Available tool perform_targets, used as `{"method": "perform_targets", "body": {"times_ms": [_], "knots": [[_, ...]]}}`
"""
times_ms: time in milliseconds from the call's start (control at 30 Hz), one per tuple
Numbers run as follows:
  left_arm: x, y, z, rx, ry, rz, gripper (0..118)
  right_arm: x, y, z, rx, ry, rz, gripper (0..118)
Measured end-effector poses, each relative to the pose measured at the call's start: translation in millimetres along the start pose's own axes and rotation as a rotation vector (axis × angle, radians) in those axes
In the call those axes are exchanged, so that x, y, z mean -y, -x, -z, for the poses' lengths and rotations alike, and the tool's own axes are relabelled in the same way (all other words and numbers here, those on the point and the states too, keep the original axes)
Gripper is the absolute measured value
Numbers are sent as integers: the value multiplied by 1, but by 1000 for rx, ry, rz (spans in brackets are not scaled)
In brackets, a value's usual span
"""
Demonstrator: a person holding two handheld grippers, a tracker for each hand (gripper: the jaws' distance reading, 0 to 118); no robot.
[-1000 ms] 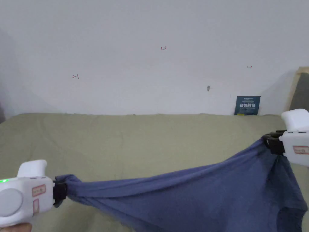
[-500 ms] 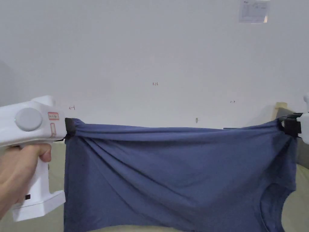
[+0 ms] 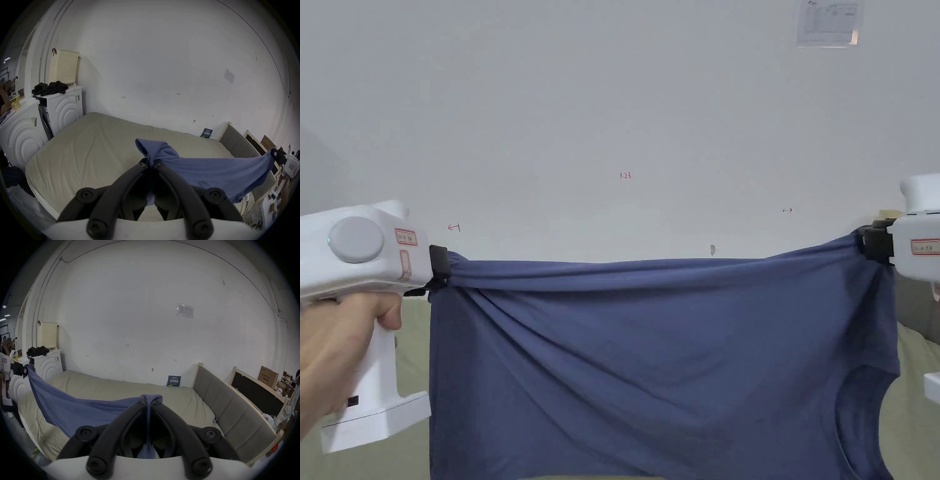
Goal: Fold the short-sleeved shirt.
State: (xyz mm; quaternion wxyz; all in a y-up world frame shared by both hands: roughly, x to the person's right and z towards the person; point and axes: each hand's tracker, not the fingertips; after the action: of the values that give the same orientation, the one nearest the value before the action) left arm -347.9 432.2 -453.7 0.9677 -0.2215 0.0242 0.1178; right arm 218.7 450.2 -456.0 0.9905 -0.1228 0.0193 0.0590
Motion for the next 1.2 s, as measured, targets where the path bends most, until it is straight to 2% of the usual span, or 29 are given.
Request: {"method": "perform_targets", "body": {"times_ms": [300, 800, 1000, 1200], "knots": [[-32, -10, 32, -43, 0, 13, 1, -41, 2, 33, 11, -37, -3, 4], [-110, -57, 127, -104, -84, 51, 1, -143, -8, 154, 97, -82, -57, 4], [-126, -62, 175, -126, -96, 28, 1, -160, -8, 198, 104, -99, -55, 4], [-133, -66, 217, -166, -119, 64, 1, -151, -4, 244, 103, -97, -30, 4]]}}
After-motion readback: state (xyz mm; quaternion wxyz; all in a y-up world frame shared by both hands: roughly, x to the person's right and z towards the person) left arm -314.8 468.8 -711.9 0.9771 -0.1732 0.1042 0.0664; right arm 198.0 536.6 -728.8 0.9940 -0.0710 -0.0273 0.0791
